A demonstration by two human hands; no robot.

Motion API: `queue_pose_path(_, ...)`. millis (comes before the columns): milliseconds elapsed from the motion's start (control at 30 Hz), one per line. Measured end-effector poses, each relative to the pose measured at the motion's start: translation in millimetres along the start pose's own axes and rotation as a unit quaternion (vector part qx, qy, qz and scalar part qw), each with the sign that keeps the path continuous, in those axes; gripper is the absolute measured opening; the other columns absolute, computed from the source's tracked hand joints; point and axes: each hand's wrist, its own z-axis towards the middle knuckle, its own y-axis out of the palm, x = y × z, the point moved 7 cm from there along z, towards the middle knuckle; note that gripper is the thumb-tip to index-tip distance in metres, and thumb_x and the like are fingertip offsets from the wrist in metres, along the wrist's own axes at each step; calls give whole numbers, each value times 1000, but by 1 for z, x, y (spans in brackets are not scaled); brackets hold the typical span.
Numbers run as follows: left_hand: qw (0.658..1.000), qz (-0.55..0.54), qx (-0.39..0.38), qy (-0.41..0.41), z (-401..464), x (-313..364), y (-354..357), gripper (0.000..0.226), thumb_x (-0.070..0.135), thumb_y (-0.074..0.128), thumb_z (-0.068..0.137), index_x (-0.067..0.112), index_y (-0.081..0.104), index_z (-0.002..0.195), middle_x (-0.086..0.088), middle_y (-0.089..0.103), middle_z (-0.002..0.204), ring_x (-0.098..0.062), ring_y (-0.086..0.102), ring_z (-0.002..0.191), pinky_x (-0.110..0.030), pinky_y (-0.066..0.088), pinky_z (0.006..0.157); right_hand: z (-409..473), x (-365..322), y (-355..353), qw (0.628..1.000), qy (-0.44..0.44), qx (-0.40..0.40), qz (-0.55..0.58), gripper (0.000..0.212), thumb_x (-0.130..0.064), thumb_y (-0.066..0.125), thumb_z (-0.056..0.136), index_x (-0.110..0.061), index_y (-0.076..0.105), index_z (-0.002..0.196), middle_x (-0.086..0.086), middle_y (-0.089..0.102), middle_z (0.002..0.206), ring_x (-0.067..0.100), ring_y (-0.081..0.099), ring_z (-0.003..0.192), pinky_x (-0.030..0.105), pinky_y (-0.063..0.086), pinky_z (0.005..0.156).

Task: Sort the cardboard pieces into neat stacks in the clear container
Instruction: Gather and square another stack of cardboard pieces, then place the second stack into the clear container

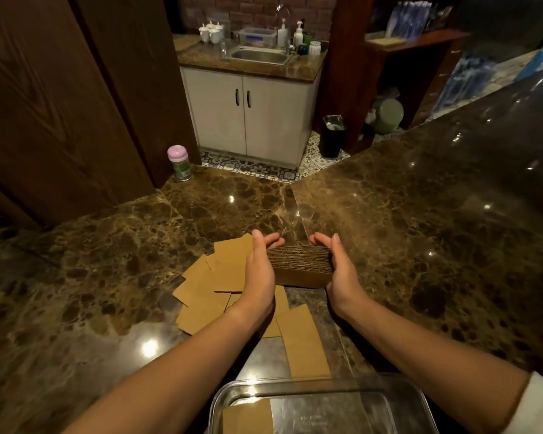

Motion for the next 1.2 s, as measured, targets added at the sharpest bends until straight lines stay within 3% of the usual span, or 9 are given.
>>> queue_pose_path(133,1000,-18,-22,-1,1,11,2,82,85,28,75,27,69,117,8,76,108,-10,71,101,-26,56,80,-1,0,1,1000,7,-7,26,51,-63,39,93,-28,69,114,-4,74,117,13,71,105,30,58,83)
queue_pose_path(300,1000,-26,3,3,0,6,-8,72,80,28,82,29,68,114,3,71,120,-14,66,110,-38,49,98,-4,4,6,1000,10,-16,-6,59,-72,42,87,-30,72,116,2,73,120,19,69,110,41,54,95)
queue_pose_path(400,1000,-11,20,8,2,7,-8,66,73,26,92,29,72,108,-1,74,112,-19,68,106,-38,52,92,-3,1,10,999,0,-32,-32,57,-75,41,84,-36,73,110,-5,72,120,16,67,113,41,52,100)
queue_pose_path(567,1000,14,21,13,-2,12,-2,42,39,33,107,18,69,101,-12,70,113,-26,66,99,-41,51,90,-9,-6,15,995,0,-64,-76,45,-60,60,82,-32,65,116,0,66,127,11,67,108,33,55,93)
queue_pose_path(667,998,45,23,47,-5,38,-3,40,33,32,108,17,67,96,-12,69,104,-29,65,94,-39,52,81,-20,-20,20,971,-37,-140,-191,69,-23,85,72,-29,52,132,-7,61,126,8,64,109,19,54,81)
queue_pose_path(767,993,76,5,87,-15,72,4,39,33,32,108,19,66,95,-14,68,108,-33,64,99,-47,52,86,-30,-46,27,941,-109,-121,-297,65,-4,83,75,-37,51,120,-18,61,111,-2,60,104,3,46,74)
queue_pose_path(933,988,62,-52,131,-48,121,11,37,37,33,107,20,65,114,-7,70,114,-24,67,105,-29,56,76,-68,-106,34,907,-229,-68,-347,61,-5,84,72,-28,57,123,-7,63,115,9,60,107,20,49,89)
queue_pose_path(1033,984,-1,-98,152,-81,148,4,34,49,44,97,31,63,120,6,71,114,-4,67,103,-20,53,80,-98,-131,29,921,-234,-44,-309,59,-10,85,73,-31,57,121,-12,61,113,10,59,107,26,50,87)
queue_pose_path(1200,967,-33,-210,140,-140,145,0,54,37,64,86,40,42,136,9,59,124,-7,68,106,-37,54,96,-158,-122,39,991,-100,-78,-38,62,-15,89,65,-22,60,120,6,68,114,21,72,94,31,59,67)
